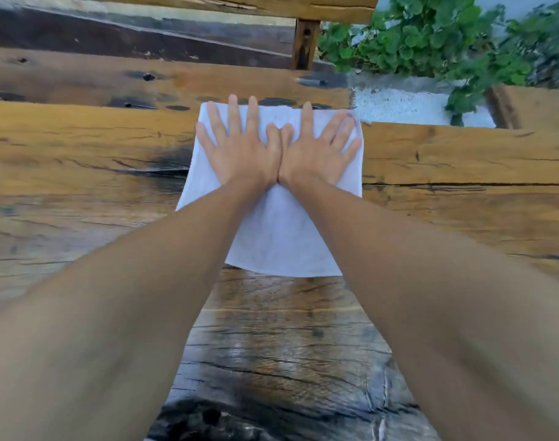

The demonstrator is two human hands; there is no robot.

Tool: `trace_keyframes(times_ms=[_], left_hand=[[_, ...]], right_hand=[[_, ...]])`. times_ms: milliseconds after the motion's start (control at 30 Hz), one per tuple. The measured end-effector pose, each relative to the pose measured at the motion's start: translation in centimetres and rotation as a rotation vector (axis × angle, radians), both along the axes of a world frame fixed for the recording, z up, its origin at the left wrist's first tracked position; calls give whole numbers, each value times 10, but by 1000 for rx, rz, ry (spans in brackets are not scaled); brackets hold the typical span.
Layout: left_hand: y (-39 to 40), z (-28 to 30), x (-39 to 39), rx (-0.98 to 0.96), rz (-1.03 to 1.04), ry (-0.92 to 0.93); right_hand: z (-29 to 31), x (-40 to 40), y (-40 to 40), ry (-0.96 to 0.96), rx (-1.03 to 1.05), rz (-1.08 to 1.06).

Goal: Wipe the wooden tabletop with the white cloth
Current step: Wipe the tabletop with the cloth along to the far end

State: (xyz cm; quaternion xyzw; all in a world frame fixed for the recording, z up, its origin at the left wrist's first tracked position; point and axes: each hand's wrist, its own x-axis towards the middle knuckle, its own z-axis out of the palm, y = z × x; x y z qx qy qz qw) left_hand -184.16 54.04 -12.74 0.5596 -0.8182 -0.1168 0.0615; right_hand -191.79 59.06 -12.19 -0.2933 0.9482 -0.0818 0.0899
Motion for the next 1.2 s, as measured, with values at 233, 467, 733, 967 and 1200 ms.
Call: trace_keyframes(times_ms=[233, 467, 733, 967, 1200], left_hand=[[1, 1, -3, -2, 8, -7], [37, -2, 21, -7, -109, 16], [124, -4, 64, 4, -114, 7], [228, -6, 121, 6, -162, 8], [336, -4, 202, 48, -260, -29]], right_hand=[[2, -5, 4, 28, 8, 92], [1, 9, 43, 53, 50, 249], [2, 52, 135, 43, 32, 307], [-7, 105, 236, 65, 37, 305], [-11, 183, 352, 10, 45, 292]])
